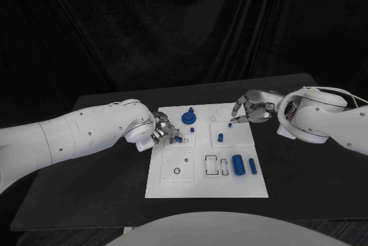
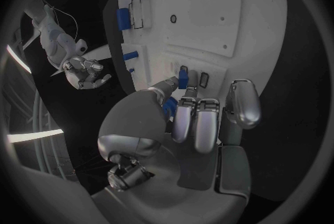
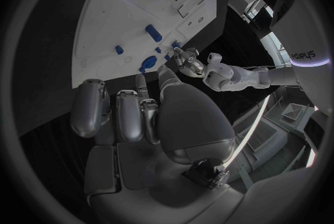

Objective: Assemble the parts on the task board

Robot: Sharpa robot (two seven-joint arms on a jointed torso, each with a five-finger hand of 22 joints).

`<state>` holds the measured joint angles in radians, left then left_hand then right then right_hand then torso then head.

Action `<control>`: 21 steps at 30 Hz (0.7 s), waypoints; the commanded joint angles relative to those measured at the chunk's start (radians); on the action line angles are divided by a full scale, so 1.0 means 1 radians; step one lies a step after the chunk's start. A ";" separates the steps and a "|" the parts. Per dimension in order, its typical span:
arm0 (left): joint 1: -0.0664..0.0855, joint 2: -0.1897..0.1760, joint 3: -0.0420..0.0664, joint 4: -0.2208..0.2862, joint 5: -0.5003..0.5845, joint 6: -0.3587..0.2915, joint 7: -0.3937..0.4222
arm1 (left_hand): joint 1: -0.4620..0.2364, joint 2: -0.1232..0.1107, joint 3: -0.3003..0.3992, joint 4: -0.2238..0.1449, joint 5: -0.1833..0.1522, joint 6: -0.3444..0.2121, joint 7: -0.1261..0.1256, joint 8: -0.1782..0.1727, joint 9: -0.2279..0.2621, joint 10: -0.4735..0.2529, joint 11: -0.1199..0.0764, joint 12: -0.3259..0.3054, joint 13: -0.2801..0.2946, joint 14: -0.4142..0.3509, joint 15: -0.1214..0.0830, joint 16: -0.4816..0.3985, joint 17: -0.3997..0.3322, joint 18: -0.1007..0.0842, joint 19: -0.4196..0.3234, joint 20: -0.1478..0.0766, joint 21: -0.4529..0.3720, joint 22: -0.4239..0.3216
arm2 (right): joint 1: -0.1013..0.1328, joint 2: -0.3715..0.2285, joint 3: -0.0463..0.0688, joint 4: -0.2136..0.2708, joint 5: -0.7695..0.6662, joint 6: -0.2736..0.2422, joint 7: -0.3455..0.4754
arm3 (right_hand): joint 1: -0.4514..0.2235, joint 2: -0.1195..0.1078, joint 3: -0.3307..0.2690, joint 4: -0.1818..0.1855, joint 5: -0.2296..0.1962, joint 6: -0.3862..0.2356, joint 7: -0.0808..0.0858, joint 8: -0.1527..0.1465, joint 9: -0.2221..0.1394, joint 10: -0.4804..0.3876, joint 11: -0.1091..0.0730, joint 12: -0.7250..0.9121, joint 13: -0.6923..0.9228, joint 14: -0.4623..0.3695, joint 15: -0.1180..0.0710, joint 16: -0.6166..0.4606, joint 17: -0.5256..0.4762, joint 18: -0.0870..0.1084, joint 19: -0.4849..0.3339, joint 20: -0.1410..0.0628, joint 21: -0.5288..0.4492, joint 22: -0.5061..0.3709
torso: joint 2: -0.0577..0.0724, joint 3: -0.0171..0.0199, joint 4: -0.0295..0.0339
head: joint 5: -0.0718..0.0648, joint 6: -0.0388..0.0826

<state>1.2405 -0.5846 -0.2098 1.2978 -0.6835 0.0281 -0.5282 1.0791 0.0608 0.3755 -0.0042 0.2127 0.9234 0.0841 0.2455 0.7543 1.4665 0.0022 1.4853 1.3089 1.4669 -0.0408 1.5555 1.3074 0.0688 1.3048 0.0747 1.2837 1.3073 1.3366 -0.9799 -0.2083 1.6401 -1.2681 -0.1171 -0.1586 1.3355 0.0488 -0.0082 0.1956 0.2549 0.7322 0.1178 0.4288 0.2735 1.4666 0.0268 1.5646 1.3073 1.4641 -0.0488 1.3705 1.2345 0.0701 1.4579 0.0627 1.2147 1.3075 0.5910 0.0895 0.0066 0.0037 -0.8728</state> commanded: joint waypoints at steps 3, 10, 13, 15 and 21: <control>-0.008 0.002 -0.003 0.001 -0.002 0.017 -0.001 | 0.007 -0.002 -0.007 -0.001 -0.004 -0.008 0.000 0.003 0.000 0.015 0.009 -0.004 0.162 0.078 0.005 -0.007 0.229 0.016 -0.005 0.001 -0.005 0.041 | -0.003 0.001 0.001 -0.001 0.000 0.006 -0.013 | 0.013 0.001 0.000 -0.006 0.003 -0.007 0.000 -0.006 -0.001 0.088 0.003 -0.005 0.241 0.039 0.006 -0.004 -0.001 0.007 -0.008 0.001 -0.006 0.153 | 0.000 -0.0005 -0.0002 | 0.001 0.000; -0.008 0.002 -0.003 0.002 -0.002 0.021 -0.003 | 0.008 -0.002 -0.008 0.000 -0.004 -0.008 0.000 0.003 0.000 0.015 0.009 -0.005 0.162 0.078 0.005 -0.007 0.229 0.016 -0.006 0.001 -0.006 0.041 | -0.004 0.001 0.001 -0.001 0.000 0.008 -0.014 | 0.013 0.001 0.000 -0.006 0.003 -0.007 0.000 -0.006 -0.001 0.088 0.003 -0.005 0.241 0.039 0.006 -0.004 -0.001 0.007 -0.008 0.001 -0.006 0.153 | 0.000 0.0002 -0.0003 | 0.000 0.000; -0.008 0.002 -0.003 0.002 -0.002 0.023 -0.005 | 0.007 -0.003 -0.009 0.001 -0.005 -0.008 0.000 0.003 0.000 0.015 0.010 -0.005 0.162 0.077 0.005 -0.008 0.229 0.016 -0.005 0.001 -0.005 0.042 | -0.004 0.001 0.001 -0.001 0.000 0.009 -0.015 | 0.013 0.001 0.000 -0.006 0.003 -0.007 0.000 -0.006 -0.001 0.088 0.003 -0.005 0.241 0.039 0.006 -0.004 -0.001 0.007 -0.008 0.001 -0.006 0.153 | 0.000 0.0001 -0.0007 | 0.001 0.000; -0.009 0.002 -0.003 0.002 -0.002 0.025 -0.006 | 0.007 -0.003 -0.012 0.003 -0.006 -0.007 0.000 0.003 0.000 0.014 0.010 -0.005 0.161 0.077 0.005 -0.008 0.229 0.016 -0.005 0.002 -0.006 0.042 | -0.004 0.001 0.001 -0.001 0.000 0.009 -0.015 | 0.013 0.001 0.000 -0.006 0.003 -0.007 0.000 -0.006 -0.001 0.088 0.003 -0.005 0.241 0.039 0.006 -0.004 -0.001 0.007 -0.008 0.001 -0.006 0.153 | 0.001 0.0000 -0.0003 | 0.000 0.000; -0.009 0.003 -0.003 0.001 -0.002 0.029 -0.010 | 0.001 -0.008 -0.026 0.016 -0.013 -0.006 0.001 0.004 0.000 0.014 0.011 -0.006 0.161 0.077 0.007 -0.008 0.229 0.016 -0.005 0.003 -0.007 0.043 | -0.004 0.001 0.001 -0.001 0.000 0.009 -0.015 | 0.013 0.001 0.000 -0.006 0.003 -0.007 0.000 -0.006 -0.001 0.088 0.003 -0.005 0.241 0.039 0.006 -0.004 -0.001 0.007 -0.008 0.001 -0.006 0.153 | 0.000 0.0001 -0.0002 | 0.000 0.000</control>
<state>1.2394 -0.5839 -0.2096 1.2977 -0.6835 0.0330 -0.5298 1.0790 0.0609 0.3545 0.0113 0.2041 0.9235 0.0841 0.2456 0.7547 1.4662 0.0089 1.4853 1.3089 1.4669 -0.0408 1.5516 1.3074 0.0689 1.3049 0.0748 1.2795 1.3073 1.3353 -0.9785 -0.2083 1.6394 -1.2680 -0.1134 -0.1589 1.3355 0.0488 -0.0082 0.1956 0.2549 0.7322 0.1178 0.4288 0.2735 1.4667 0.0268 1.5646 1.3074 1.4641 -0.0488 1.3706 1.2346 0.0700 1.4578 0.0627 1.2148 1.3074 0.5911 0.0895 0.0063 0.0039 -0.8728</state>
